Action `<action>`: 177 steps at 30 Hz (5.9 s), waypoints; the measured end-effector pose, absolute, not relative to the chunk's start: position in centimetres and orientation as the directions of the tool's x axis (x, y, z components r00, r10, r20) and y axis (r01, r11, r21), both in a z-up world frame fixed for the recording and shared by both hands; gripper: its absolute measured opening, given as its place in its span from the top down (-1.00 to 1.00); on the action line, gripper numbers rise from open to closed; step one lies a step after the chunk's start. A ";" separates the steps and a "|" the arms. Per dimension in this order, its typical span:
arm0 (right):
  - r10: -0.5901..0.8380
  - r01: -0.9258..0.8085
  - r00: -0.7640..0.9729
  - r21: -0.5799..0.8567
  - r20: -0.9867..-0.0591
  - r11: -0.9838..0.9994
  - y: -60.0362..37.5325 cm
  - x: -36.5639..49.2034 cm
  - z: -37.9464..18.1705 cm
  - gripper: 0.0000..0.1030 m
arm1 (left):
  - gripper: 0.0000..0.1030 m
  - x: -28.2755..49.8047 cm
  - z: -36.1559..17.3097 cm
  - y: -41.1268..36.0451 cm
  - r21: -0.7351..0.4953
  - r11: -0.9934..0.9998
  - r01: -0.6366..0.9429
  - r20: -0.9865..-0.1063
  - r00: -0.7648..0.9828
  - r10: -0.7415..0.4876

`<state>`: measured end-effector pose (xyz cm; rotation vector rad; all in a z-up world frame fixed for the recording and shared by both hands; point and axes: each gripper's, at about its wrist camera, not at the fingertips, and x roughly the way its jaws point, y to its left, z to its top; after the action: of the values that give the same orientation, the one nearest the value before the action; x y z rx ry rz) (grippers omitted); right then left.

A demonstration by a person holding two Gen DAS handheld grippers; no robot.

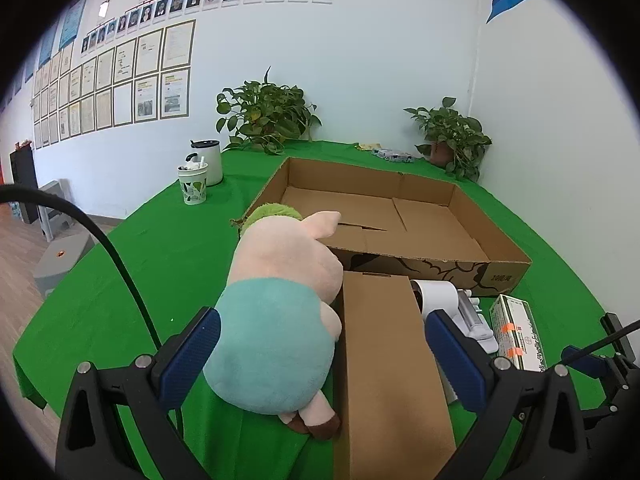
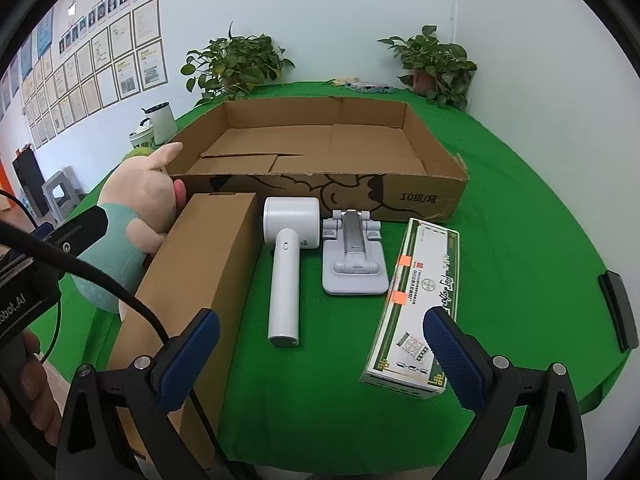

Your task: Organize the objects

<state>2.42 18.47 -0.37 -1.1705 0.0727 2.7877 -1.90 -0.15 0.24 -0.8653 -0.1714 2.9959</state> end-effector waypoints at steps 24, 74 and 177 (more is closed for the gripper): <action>-0.067 -0.072 -0.698 0.163 -0.713 -0.984 22.3 0.0 -2.4 -0.99 | -0.98 -3.7 1.9 5.5 0.040 -0.999 -0.032 -0.544 -0.839 0.005; -0.557 0.717 -0.421 0.114 -0.716 -0.688 3.6 -3.1 8.2 -0.99 | -0.35 -0.9 -5.7 -12.2 -0.309 -0.951 -0.026 -0.653 -0.720 0.232; -0.598 0.408 -0.286 0.469 -0.749 -0.783 6.1 -42.7 -9.2 -0.52 | -0.35 -24.2 -2.2 -5.7 -0.086 -0.984 -0.158 -0.774 -0.611 0.166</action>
<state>-42.75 6.13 -9.21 -2.0237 0.3724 3.1761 -24.19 -5.74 -2.22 -1.2834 -0.0137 2.6677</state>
